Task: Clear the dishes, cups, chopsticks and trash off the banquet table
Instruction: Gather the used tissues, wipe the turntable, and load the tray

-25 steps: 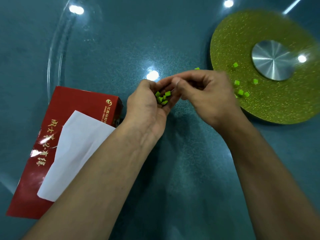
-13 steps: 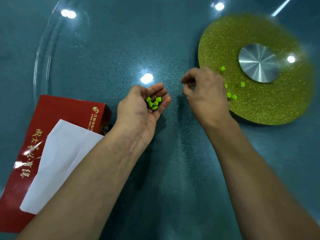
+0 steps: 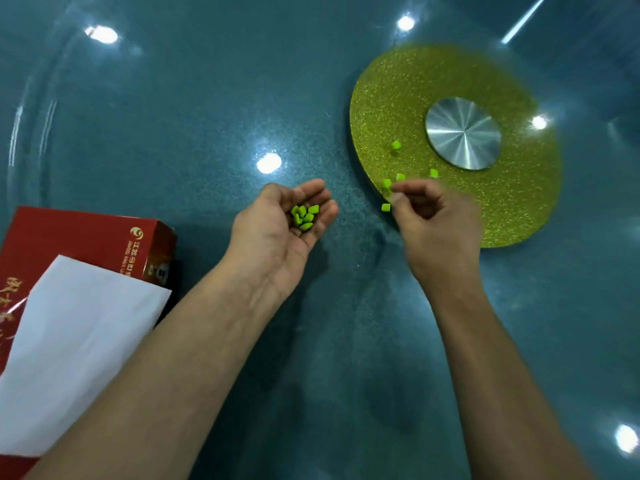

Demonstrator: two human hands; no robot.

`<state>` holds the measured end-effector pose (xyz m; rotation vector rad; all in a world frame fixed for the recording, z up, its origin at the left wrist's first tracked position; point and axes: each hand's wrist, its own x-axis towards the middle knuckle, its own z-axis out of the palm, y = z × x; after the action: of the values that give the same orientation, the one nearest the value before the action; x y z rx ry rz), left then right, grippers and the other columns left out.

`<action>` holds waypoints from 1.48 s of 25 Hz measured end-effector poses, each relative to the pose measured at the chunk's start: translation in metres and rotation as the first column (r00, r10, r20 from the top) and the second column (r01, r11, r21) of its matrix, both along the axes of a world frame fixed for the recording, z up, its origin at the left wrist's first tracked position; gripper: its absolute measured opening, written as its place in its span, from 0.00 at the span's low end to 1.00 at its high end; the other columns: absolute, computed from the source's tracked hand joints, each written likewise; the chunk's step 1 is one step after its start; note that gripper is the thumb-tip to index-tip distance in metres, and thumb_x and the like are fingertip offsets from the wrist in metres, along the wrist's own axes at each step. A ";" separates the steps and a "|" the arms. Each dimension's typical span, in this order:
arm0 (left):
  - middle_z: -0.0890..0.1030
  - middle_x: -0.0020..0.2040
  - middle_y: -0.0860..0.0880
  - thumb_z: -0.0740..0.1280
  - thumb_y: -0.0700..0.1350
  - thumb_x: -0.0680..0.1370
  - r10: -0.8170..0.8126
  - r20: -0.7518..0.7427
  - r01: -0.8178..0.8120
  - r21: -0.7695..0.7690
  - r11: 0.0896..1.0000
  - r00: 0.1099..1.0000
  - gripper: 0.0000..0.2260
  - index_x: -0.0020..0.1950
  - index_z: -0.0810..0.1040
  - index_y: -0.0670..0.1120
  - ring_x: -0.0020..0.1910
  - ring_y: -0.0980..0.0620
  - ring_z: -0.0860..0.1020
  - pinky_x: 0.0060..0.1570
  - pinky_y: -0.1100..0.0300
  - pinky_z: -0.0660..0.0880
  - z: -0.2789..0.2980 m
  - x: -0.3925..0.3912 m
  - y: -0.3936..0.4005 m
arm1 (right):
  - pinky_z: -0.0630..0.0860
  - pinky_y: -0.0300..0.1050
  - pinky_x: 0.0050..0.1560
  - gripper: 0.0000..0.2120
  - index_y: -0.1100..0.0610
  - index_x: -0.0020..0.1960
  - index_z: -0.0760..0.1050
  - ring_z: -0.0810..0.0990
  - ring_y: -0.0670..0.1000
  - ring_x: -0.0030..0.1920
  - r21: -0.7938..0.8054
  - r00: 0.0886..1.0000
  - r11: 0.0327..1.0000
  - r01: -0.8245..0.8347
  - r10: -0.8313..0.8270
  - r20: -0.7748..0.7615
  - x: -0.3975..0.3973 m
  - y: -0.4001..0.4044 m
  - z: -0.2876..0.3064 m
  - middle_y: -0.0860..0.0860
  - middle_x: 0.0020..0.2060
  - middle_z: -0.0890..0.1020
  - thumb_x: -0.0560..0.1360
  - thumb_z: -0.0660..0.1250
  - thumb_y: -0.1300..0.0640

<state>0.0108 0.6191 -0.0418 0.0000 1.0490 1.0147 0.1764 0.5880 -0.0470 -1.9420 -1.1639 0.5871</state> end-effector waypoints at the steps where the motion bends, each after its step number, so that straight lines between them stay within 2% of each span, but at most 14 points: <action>1: 0.85 0.39 0.40 0.57 0.35 0.80 -0.001 0.002 0.001 0.001 1.000 1.000 0.13 0.45 0.81 0.32 0.37 0.49 0.85 0.49 0.53 0.84 -0.001 0.001 0.000 | 0.76 0.33 0.48 0.08 0.53 0.55 0.84 0.82 0.43 0.43 -0.077 0.990 0.997 -0.007 0.018 0.140 0.010 -0.003 -0.003 0.47 0.47 0.85 0.77 0.72 0.56; 3: 0.85 0.39 0.40 0.57 0.35 0.80 -0.005 0.001 0.005 0.004 1.000 1.000 0.13 0.46 0.81 0.32 0.38 0.49 0.85 0.48 0.54 0.84 -0.002 0.004 -0.001 | 0.72 0.29 0.52 0.15 0.51 0.61 0.82 0.81 0.45 0.49 -0.193 0.938 0.979 -0.067 0.128 0.323 0.017 -0.006 -0.010 0.48 0.53 0.83 0.76 0.73 0.48; 5: 0.85 0.40 0.40 0.57 0.35 0.80 -0.012 -0.010 0.012 0.010 1.000 1.000 0.13 0.46 0.81 0.32 0.39 0.49 0.85 0.49 0.54 0.84 -0.003 0.007 -0.001 | 0.74 0.40 0.58 0.19 0.52 0.62 0.82 0.79 0.49 0.53 -0.231 0.891 0.967 -0.112 0.200 0.407 0.014 -0.006 -0.012 0.50 0.54 0.81 0.75 0.73 0.44; 7: 0.85 0.39 0.41 0.57 0.35 0.80 -0.024 -0.026 0.024 0.015 1.000 0.999 0.13 0.45 0.81 0.33 0.38 0.49 0.85 0.50 0.53 0.84 -0.004 0.010 -0.001 | 0.77 0.49 0.57 0.15 0.54 0.59 0.83 0.80 0.52 0.50 -0.196 0.880 0.971 -0.139 0.212 0.425 0.009 -0.002 -0.010 0.51 0.52 0.81 0.75 0.74 0.48; 10: 0.85 0.39 0.41 0.57 0.35 0.80 -0.041 -0.032 0.042 0.022 0.999 0.999 0.14 0.46 0.81 0.33 0.39 0.49 0.84 0.50 0.53 0.83 -0.003 0.014 -0.001 | 0.79 0.51 0.53 0.06 0.54 0.52 0.83 0.81 0.51 0.46 -0.225 0.879 0.961 -0.161 0.243 0.409 0.003 0.005 -0.007 0.51 0.47 0.82 0.75 0.73 0.55; 13: 0.85 0.40 0.40 0.57 0.35 0.80 -0.040 -0.032 0.041 0.015 0.999 0.999 0.13 0.46 0.81 0.32 0.41 0.48 0.84 0.51 0.52 0.83 -0.003 0.018 0.001 | 0.79 0.39 0.44 0.05 0.52 0.47 0.83 0.81 0.43 0.39 -0.283 0.951 0.952 -0.114 0.187 0.246 0.006 0.007 -0.003 0.46 0.39 0.83 0.73 0.74 0.60; 15: 0.84 0.41 0.39 0.57 0.35 0.80 -0.062 -0.040 0.062 0.015 0.998 0.997 0.13 0.47 0.81 0.32 0.41 0.47 0.83 0.51 0.52 0.83 -0.002 0.023 0.002 | 0.80 0.39 0.43 0.05 0.55 0.47 0.83 0.80 0.43 0.37 -0.196 0.995 0.976 -0.096 0.100 0.012 0.008 0.006 0.005 0.47 0.37 0.83 0.73 0.75 0.63; 18: 0.83 0.38 0.39 0.57 0.36 0.80 -0.123 -0.043 0.123 0.010 0.992 0.992 0.14 0.44 0.81 0.33 0.37 0.48 0.82 0.49 0.54 0.83 0.003 0.034 0.004 | 0.80 0.40 0.45 0.06 0.62 0.50 0.82 0.84 0.45 0.41 0.024 0.928 0.978 -0.209 0.206 -0.311 0.005 0.004 0.023 0.52 0.40 0.85 0.74 0.75 0.66; 20: 0.82 0.35 0.41 0.57 0.36 0.80 -0.129 -0.013 0.129 0.005 0.992 0.992 0.17 0.38 0.81 0.35 0.34 0.49 0.81 0.46 0.54 0.83 0.004 0.039 0.007 | 0.81 0.40 0.47 0.07 0.62 0.53 0.83 0.86 0.48 0.44 0.081 0.874 0.943 -0.321 0.329 -0.359 0.003 0.005 0.032 0.52 0.42 0.87 0.75 0.75 0.64; 23: 0.83 0.38 0.40 0.57 0.36 0.81 -0.139 0.033 0.139 0.002 0.990 0.990 0.15 0.43 0.82 0.33 0.37 0.48 0.83 0.49 0.52 0.84 0.004 0.040 0.012 | 0.81 0.39 0.41 0.03 0.58 0.51 0.84 0.85 0.44 0.39 0.085 0.939 0.965 -0.250 0.263 -0.221 0.013 0.011 0.034 0.48 0.38 0.87 0.77 0.73 0.60; 25: 0.84 0.37 0.40 0.57 0.36 0.81 -0.143 0.035 0.142 0.014 0.990 0.989 0.14 0.45 0.81 0.33 0.35 0.48 0.84 0.49 0.53 0.84 0.003 0.039 0.014 | 0.82 0.42 0.44 0.03 0.54 0.50 0.85 0.84 0.43 0.39 0.053 0.988 0.988 -0.143 0.146 -0.041 0.022 0.018 0.028 0.46 0.39 0.86 0.77 0.73 0.57; 29: 0.84 0.36 0.40 0.57 0.35 0.81 -0.123 0.015 0.122 0.021 0.992 0.992 0.14 0.44 0.81 0.33 0.34 0.49 0.84 0.49 0.53 0.84 0.000 0.037 0.016 | 0.78 0.49 0.61 0.15 0.48 0.61 0.82 0.81 0.46 0.55 -0.231 0.893 0.957 -0.174 0.252 0.372 0.032 0.034 0.009 0.47 0.59 0.83 0.76 0.73 0.47; 31: 0.84 0.38 0.40 0.58 0.35 0.81 -0.123 0.002 0.123 0.016 0.992 0.992 0.14 0.45 0.81 0.32 0.37 0.48 0.84 0.50 0.52 0.84 -0.001 0.036 0.015 | 0.76 0.55 0.63 0.14 0.47 0.60 0.83 0.81 0.50 0.58 -0.299 0.849 0.934 -0.196 0.314 0.425 0.032 0.038 0.006 0.49 0.61 0.82 0.75 0.74 0.47; 37: 0.84 0.38 0.40 0.57 0.35 0.81 -0.122 -0.005 0.122 0.018 0.992 0.993 0.14 0.45 0.81 0.32 0.40 0.47 0.83 0.50 0.52 0.83 -0.001 0.035 0.016 | 0.81 0.53 0.53 0.05 0.51 0.49 0.83 0.82 0.49 0.45 -0.257 0.876 0.939 -0.228 0.313 0.368 0.030 0.039 0.001 0.48 0.43 0.83 0.73 0.76 0.56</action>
<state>0.0454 0.6348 -0.0432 0.0802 1.0312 0.9138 0.2063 0.6274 -0.0459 -2.1578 -1.7189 0.4743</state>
